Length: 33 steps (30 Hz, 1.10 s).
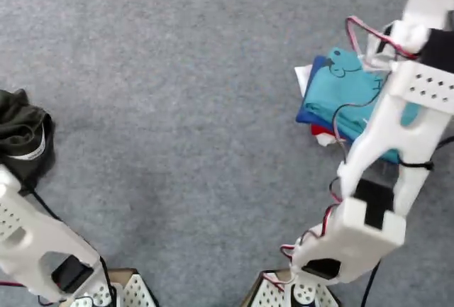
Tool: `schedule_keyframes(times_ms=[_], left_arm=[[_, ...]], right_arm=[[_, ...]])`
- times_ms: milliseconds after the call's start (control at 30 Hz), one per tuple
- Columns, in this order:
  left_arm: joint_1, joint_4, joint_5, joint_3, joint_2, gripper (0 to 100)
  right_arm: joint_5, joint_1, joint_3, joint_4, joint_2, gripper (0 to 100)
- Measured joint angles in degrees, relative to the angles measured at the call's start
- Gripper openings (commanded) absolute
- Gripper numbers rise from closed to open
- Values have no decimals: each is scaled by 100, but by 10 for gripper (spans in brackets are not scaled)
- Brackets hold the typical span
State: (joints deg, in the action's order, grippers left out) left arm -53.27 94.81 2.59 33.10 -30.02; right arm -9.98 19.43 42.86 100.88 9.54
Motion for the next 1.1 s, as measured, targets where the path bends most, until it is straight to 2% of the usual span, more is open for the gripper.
schedule_keyframes(times_ms=[100,200,233,500,633,800,933,1100], left_arm=[[-79,-686,79,-765,-149,190],[141,-818,299,-1284,-457,75],[264,-765,378,-1354,-492,24],[1451,149,457,-1451,-501,28],[2277,352,457,-1741,-308,28],[3798,26,457,-2611,607,28],[5512,-598,387,-3508,1266,28],[7965,-774,440,-3587,1776,29]], right_arm=[[0,-369,-721,0,-369,31],[0,-607,-1011,0,-536,31],[0,-651,-1029,0,-563,31],[0,-659,-1064,0,-571,31],[0,-642,-1064,0,-571,31],[0,-642,-1064,0,-571,31],[0,-642,-1064,0,-571,31],[0,-563,-1055,0,-571,32]])
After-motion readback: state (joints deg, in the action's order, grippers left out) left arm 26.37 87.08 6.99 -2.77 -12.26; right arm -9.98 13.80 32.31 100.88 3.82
